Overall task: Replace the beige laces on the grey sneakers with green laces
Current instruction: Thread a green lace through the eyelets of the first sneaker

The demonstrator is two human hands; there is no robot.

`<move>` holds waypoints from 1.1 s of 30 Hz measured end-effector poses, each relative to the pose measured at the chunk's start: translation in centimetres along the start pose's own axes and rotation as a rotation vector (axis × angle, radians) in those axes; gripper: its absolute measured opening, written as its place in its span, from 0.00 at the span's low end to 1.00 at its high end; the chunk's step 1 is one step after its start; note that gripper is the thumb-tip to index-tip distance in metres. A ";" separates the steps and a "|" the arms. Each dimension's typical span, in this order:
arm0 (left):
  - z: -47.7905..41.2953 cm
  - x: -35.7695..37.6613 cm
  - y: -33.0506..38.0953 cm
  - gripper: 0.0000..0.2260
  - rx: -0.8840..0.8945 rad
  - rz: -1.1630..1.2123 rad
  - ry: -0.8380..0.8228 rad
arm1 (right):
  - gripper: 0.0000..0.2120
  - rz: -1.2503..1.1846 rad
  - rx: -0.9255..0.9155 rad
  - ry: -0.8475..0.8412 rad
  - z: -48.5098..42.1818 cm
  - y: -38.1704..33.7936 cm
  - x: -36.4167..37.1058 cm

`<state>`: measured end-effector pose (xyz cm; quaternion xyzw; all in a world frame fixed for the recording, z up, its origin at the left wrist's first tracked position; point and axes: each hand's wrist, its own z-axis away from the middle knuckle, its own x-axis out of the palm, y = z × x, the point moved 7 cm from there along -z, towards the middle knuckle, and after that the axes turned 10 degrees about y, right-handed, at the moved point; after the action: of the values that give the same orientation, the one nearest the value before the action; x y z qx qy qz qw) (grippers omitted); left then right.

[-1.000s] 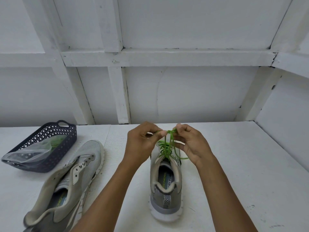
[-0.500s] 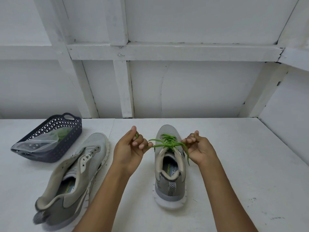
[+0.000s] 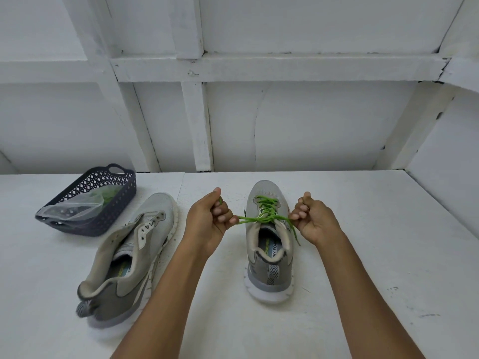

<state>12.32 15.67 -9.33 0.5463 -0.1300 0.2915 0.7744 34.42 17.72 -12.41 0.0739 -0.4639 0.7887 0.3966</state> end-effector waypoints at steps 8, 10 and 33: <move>1.3 -1.6 1.3 0.05 0.163 -0.647 0.123 | 0.08 0.810 -0.619 0.101 4.4 -3.2 0.2; 2.2 -1.9 1.1 0.07 0.176 -0.818 0.152 | 0.07 0.922 -0.911 0.138 7.8 -3.8 1.3; 12.2 -14.4 16.7 0.06 0.548 -0.944 0.321 | 0.06 1.133 -1.057 -0.474 22.1 10.1 15.9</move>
<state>-7.65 3.89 0.49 0.6750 0.3277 0.0162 0.6609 11.09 6.52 0.88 -0.2046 -0.8139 0.5096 -0.1896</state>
